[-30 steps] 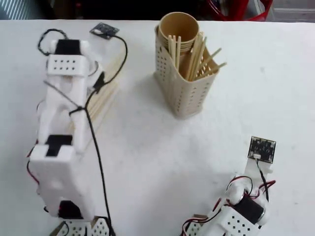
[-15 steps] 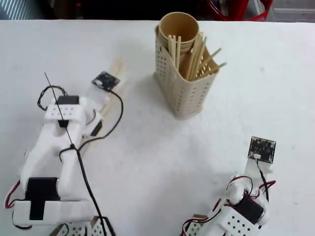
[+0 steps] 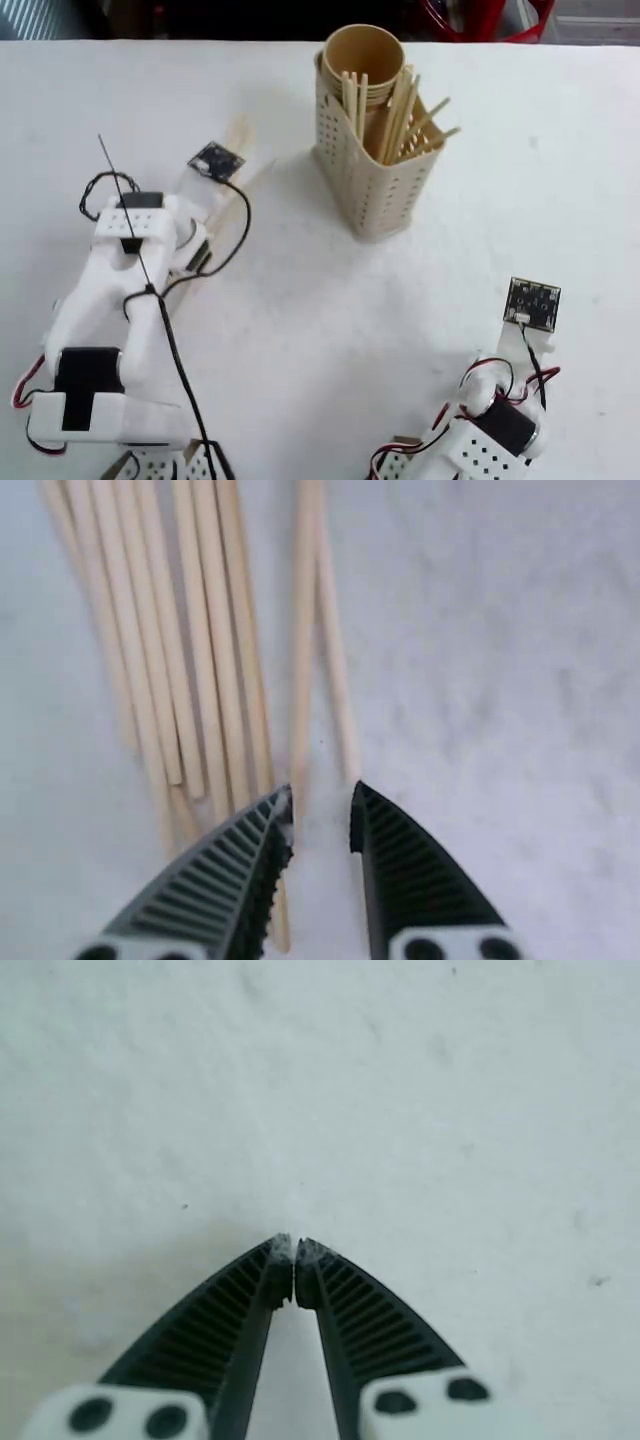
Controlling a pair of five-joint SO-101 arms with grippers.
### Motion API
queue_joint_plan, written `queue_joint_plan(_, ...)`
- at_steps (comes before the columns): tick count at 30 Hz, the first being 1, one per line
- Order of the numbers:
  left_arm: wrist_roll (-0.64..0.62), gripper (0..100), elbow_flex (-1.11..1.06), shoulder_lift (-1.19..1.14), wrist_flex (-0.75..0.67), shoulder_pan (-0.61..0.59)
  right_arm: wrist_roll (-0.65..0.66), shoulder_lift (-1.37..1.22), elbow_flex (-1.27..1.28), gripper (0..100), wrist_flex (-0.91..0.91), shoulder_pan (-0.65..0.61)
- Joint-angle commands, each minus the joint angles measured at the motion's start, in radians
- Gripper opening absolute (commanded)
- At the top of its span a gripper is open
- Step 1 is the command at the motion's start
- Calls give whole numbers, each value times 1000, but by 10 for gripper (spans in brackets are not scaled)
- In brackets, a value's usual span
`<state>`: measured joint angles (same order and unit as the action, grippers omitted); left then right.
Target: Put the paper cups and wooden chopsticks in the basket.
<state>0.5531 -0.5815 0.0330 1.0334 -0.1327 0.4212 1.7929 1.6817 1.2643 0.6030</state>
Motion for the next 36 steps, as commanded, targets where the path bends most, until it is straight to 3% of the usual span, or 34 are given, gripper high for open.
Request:
queue_joint_plan(1, -26, 116, 109, 2, -14, 18, 9, 8, 9, 19, 5, 4)
queue_joint_plan(10, -35, 119, 120, 1, -25, 148, 9, 8, 9, 19, 5, 4)
queue_joint_plan(17, -69, 121, 121, -21, -49, 143, 9, 8, 9, 19, 5, 4)
queue_joint_plan(25, -75, 117, 242, -285, -63, 131, 9, 8, 9, 19, 5, 4)
queue_joint_plan(30, -78, 116, 333, -363, 23, 122, 9, 8, 9, 19, 5, 4)
queue_joint_plan(36, -92, 119, 351, -360, 29, 124, 9, 8, 9, 19, 5, 4)
